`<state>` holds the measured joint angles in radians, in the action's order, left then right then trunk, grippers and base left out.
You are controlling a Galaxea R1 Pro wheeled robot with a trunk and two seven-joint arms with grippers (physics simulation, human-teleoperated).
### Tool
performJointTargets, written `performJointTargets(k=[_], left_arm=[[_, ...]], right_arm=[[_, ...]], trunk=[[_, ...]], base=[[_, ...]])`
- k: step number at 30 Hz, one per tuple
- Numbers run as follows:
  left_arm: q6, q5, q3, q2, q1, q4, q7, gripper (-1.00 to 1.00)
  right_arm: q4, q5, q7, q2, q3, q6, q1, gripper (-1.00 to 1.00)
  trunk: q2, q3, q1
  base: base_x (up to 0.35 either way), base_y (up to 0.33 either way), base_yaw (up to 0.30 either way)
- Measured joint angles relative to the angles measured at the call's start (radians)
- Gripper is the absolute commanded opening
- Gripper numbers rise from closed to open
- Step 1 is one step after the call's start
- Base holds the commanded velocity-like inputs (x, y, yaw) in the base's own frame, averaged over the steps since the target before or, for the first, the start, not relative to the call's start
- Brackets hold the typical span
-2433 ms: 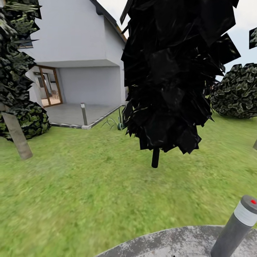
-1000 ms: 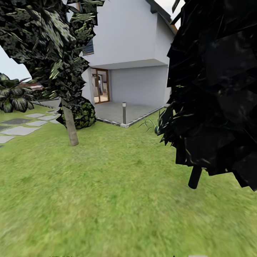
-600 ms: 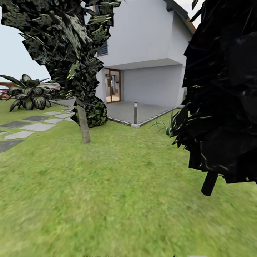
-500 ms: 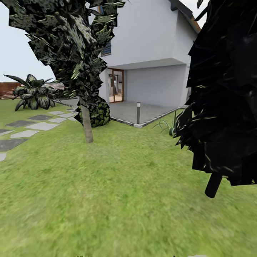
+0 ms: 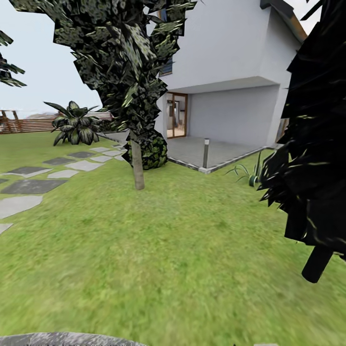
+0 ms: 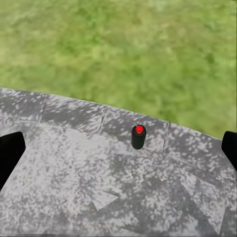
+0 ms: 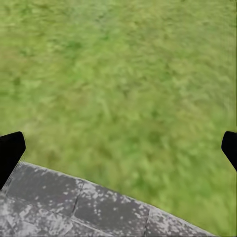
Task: In the garden, pick up the pesticide atomizer on the floor and spray pesticide onto both trees until each tree trunk is fully covered.
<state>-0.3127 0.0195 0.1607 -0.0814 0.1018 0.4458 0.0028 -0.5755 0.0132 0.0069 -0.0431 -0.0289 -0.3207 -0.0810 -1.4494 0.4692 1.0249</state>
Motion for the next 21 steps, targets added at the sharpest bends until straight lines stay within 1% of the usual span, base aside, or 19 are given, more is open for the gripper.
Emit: performJointTargets(k=[9, 15, 17, 21], left_arm=[[0.0, 0.0, 0.0, 0.001, 0.0, -0.001, 0.0, 1.0], [0.0, 0.0, 0.0, 0.001, 0.0, -0.001, 0.0, 1.0], [0.0, 0.0, 0.0, 0.001, 0.0, -0.001, 0.0, 1.0], [0.0, 0.0, -0.001, 0.002, 0.0, -0.001, 0.0, 1.0]], right_arm=[[0.0, 0.0, 0.0, 0.0, 0.0, 0.0, 0.0, 1.0], [-0.001, 0.001, 0.0, 0.0, 0.0, 0.001, 0.0, 1.0], [-0.001, 0.0, 0.001, 0.0, 0.0, 0.001, 0.0, 1.0], [-0.003, 0.0, 0.001, 0.0, 0.0, -0.001, 0.0, 1.0]], trunk=[[0.0, 0.0, 0.0], [0.0, 0.005, 0.0], [0.0, 0.007, 0.0], [0.0, 0.008, 0.0]], base=[[0.134, -0.203, 0.276], [0.141, -0.205, 0.251], [0.067, -0.053, 0.149], [0.016, -0.012, 0.037]])
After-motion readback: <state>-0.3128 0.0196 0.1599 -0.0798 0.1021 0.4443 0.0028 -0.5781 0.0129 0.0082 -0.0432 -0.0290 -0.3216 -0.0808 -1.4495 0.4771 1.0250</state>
